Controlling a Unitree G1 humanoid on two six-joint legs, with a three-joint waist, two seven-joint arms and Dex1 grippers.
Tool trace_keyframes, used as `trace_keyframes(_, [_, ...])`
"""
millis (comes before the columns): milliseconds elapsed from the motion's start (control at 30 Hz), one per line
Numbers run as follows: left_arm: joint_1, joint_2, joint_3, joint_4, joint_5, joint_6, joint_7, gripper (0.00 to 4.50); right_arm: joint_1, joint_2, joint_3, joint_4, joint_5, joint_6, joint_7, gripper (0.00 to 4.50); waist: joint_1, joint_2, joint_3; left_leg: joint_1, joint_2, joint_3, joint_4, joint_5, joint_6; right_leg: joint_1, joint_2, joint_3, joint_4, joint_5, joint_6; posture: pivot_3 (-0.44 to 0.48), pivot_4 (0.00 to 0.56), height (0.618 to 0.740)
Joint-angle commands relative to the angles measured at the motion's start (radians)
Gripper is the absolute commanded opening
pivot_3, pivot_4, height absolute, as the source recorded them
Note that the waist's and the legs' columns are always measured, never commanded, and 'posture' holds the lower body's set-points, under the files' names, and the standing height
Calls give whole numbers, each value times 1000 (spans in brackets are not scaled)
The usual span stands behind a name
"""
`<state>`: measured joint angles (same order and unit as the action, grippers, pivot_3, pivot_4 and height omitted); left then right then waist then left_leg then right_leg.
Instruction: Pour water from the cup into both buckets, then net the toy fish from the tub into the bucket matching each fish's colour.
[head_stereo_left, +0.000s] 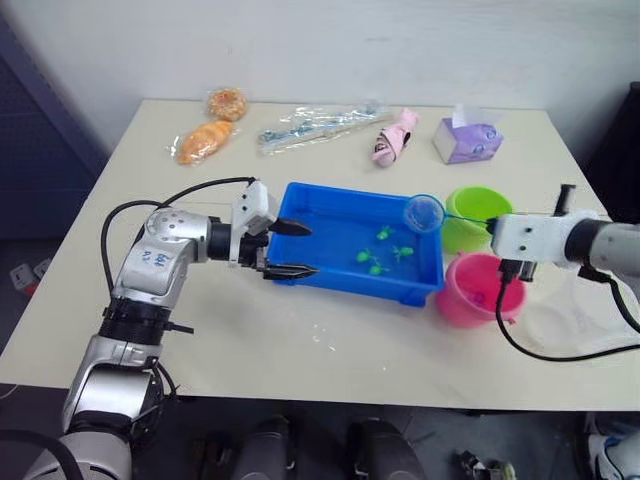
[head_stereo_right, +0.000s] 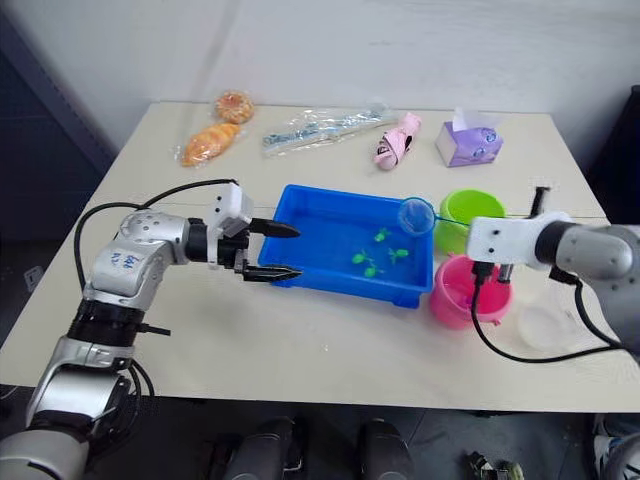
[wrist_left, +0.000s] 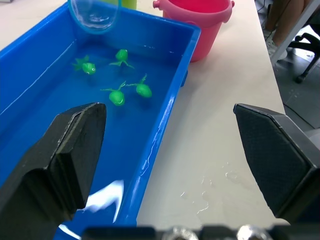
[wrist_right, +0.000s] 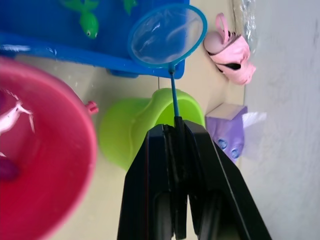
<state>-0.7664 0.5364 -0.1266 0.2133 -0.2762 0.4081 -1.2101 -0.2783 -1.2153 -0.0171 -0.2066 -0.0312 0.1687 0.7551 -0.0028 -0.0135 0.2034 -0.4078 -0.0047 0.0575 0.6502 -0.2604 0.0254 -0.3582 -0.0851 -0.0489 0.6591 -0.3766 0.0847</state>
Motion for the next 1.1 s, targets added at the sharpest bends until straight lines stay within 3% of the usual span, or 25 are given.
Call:
trace_keyframes(33, [67,53,71,-177,-48,84,58,4374,-277,24,200,243,-217,-329,97,0,-3,0,0,0,0,0,0,0,0,0,0,0,0,0,0,0,150,739])
trace_keyframes(267, [98,64,84,-243,-69,129,96,4374,-361,80,260,344,-255,-463,140,0,-1,0,0,1,1,0,0,1,-1,0,0,-1,1,0,0,0,150,739])
trace_keyframes(533, [72,57,73,-220,-71,122,102,4374,-241,66,171,238,-127,-342,238,0,0,0,0,1,1,0,1,1,-1,1,0,-1,1,0,0,0,150,739])
trace_keyframes(633, [56,48,65,-196,-68,109,95,4374,-170,62,99,146,-43,-192,283,0,2,0,0,1,1,-1,1,1,-1,1,0,-2,1,0,0,0,150,739])
trace_keyframes(833, [24,26,47,-152,-61,80,83,4374,-73,110,-42,-12,181,300,311,0,3,0,0,1,1,-2,2,0,-1,3,0,-3,1,0,0,0,150,739])
trace_keyframes(1000, [-5,16,32,-106,-54,52,72,4374,-96,240,-236,-57,516,947,257,0,2,0,0,1,1,-3,1,1,-1,3,0,-3,1,0,0,0,150,739])
trace_keyframes(1100, [-11,14,29,-94,-54,42,68,4374,-125,298,-345,-54,616,1149,208,0,2,0,0,1,1,-3,1,1,-1,3,0,-3,1,0,0,0,150,739])
